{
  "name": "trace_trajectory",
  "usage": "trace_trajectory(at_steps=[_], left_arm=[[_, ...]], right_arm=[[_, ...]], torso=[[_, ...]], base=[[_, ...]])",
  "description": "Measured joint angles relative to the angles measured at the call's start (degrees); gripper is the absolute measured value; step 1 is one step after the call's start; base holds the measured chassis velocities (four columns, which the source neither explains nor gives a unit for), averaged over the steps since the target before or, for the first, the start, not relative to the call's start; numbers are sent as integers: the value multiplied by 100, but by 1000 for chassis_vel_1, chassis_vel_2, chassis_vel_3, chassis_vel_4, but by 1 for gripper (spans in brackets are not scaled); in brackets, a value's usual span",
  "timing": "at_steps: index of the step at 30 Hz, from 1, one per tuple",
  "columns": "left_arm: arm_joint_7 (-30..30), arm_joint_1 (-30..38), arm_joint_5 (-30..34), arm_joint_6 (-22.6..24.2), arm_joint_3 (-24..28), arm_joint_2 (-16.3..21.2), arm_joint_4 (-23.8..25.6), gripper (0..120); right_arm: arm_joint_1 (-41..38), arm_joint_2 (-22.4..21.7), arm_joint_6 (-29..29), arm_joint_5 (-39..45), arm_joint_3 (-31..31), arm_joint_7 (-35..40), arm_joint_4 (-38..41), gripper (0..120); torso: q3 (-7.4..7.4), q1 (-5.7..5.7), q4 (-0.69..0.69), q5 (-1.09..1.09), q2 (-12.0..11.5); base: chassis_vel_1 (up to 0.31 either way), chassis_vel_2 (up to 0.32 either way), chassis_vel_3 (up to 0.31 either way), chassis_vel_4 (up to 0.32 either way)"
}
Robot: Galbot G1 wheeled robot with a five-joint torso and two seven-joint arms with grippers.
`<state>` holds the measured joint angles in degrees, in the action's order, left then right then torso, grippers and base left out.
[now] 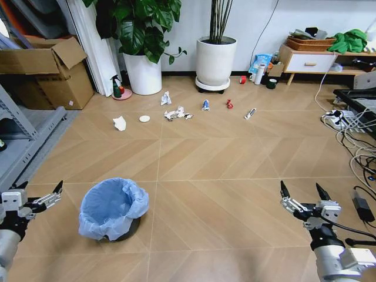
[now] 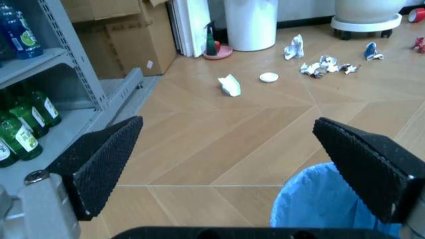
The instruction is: Pick up the trash bin and place the garbage on the floor into it.
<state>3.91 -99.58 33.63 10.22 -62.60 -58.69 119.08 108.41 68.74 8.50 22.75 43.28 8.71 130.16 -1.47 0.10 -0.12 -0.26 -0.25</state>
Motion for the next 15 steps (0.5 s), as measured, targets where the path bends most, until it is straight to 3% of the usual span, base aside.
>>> trace_trajectory(at_steps=[12, 15], left_arm=[[-48, 58, 56, 93, 63, -46, 44, 100], [-164, 200, 104, 251, 279, 68, -38, 100]], right_arm=[[32, -37, -4, 11, 2, 0, 12, 100], [28, -29, 7, 31, -9, -3, 12, 100]], torso=[[0, 0, 1, 0, 0], [0, 0, 1, 0, 0]], base=[[0, 0, 0, 0], [0, 0, 0, 0]])
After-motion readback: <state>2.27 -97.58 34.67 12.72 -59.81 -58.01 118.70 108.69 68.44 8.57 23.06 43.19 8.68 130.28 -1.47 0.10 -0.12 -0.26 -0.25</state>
